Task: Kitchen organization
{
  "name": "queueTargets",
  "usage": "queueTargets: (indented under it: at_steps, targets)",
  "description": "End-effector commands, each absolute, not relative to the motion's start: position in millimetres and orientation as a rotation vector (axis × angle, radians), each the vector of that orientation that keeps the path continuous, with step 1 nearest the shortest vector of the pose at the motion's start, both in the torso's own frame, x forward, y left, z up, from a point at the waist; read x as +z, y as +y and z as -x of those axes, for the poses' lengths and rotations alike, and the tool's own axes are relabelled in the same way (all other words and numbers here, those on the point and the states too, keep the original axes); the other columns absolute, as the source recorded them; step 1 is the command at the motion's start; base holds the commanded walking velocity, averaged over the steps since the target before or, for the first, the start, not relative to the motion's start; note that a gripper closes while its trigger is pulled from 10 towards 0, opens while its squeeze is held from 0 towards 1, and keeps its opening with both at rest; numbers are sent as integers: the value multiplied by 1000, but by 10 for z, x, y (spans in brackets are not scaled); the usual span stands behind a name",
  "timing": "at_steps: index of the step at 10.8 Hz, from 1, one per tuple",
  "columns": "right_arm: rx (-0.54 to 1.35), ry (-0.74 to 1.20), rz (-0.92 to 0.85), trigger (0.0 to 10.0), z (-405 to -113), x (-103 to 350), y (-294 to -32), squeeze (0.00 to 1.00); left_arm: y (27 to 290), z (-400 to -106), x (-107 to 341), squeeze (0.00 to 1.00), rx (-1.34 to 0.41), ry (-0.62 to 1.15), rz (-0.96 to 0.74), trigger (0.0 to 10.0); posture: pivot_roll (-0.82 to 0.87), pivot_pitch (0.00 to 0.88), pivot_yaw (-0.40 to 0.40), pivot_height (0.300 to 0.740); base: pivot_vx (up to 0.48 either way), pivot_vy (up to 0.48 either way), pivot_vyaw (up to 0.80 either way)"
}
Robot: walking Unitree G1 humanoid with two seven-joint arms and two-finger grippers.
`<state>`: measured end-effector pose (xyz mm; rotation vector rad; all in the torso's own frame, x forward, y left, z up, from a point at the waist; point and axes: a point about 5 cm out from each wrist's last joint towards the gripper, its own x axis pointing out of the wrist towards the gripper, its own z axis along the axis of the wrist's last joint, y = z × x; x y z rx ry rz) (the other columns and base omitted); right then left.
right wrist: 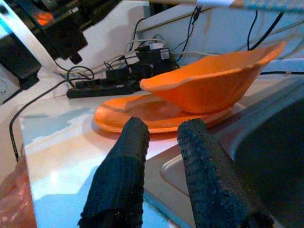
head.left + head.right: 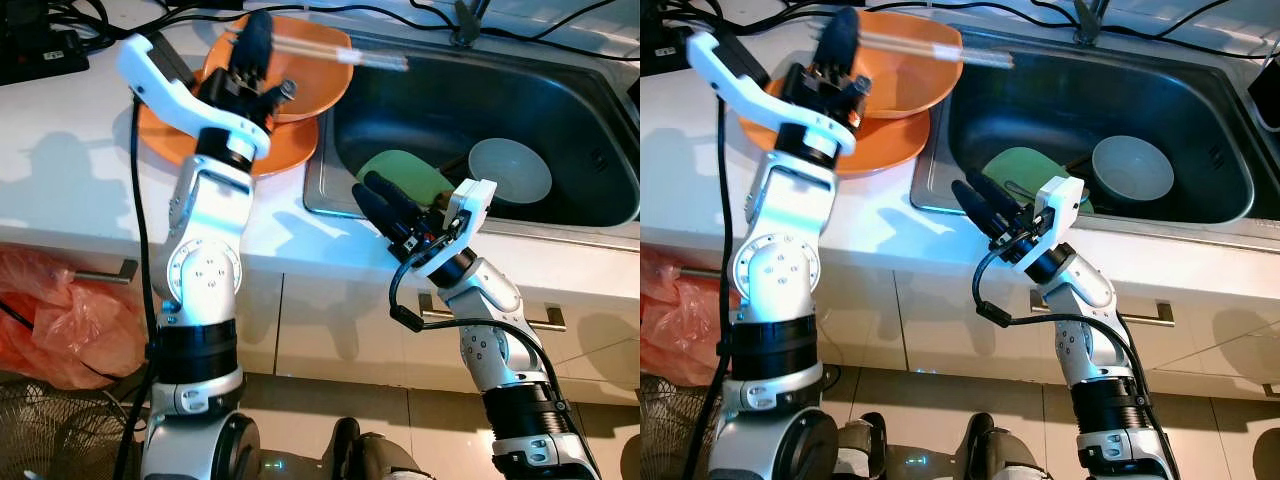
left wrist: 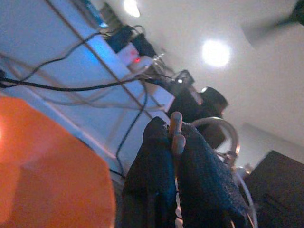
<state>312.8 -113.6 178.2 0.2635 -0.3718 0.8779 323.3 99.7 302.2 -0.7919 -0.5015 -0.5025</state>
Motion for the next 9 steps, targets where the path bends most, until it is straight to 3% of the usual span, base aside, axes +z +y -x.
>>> queueTargets:
  at_steps: [1,5,6,7,9]
  targets:
    - [838,-323,-267,10000,-3139,1666,-1179,0,872,-3169,3038,0,-581,-493,788,10000,213,194,-98,740,0,0,0]
    - [637,-311,-149,10000,-3309,1672,-1322,0,639,-3115,2856,0,-661,-394,696,10000,206,197,-95,740,0,0,0]
    - [636,-308,-157,10000,-3318,1683,-1326,882,627,-3108,2853,0,-665,-392,691,10000,205,197,-95,740,0,0,0]
    - [626,-311,-174,10000,-3333,1698,-1332,1000,624,-3107,2850,0,-666,-391,684,10000,205,196,-94,740,0,0,0]
    - [613,-316,-160,10000,-3349,1687,-1324,1000,630,-3111,2844,0,-657,-392,670,10000,208,196,-93,740,0,0,0]
